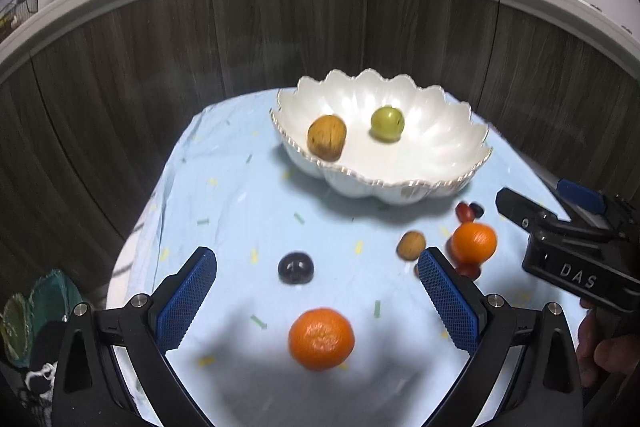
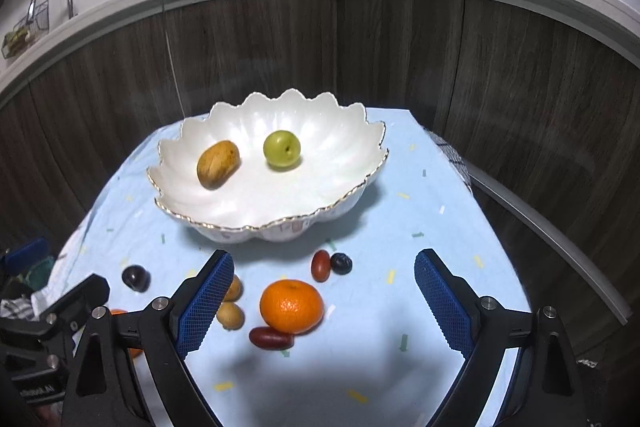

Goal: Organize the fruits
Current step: 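Move the left tool to a mandarin while the right tool reaches another mandarin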

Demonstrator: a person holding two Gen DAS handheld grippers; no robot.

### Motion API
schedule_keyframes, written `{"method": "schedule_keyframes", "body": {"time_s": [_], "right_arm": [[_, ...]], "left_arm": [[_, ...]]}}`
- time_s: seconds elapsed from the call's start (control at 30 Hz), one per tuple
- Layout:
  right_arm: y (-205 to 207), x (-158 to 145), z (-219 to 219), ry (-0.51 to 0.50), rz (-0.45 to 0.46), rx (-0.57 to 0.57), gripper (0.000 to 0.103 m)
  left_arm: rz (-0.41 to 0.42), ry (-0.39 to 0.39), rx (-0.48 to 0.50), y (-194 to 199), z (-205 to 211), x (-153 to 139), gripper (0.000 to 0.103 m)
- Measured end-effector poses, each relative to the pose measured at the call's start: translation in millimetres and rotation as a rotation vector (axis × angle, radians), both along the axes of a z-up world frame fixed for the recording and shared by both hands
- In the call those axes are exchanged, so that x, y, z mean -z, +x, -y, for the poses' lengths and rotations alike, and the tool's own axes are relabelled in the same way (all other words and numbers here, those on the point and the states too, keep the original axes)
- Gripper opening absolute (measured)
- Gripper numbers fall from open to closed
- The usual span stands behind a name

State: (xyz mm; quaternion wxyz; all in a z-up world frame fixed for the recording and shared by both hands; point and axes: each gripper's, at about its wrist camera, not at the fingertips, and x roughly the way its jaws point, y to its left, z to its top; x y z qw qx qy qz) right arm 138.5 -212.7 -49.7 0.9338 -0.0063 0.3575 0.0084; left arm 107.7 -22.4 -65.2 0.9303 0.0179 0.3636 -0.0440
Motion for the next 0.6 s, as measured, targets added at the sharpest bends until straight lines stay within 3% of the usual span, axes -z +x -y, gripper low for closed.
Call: {"method": "schedule_keyframes", "body": {"time_s": [0.6], "right_arm": [[7.6,27.7,-6.9,-0.019,-0.047,-0.018,0.093]], "left_arm": [[-0.079,0.003,-0.035,3.5,-6.4,41.4,0.102]]}}
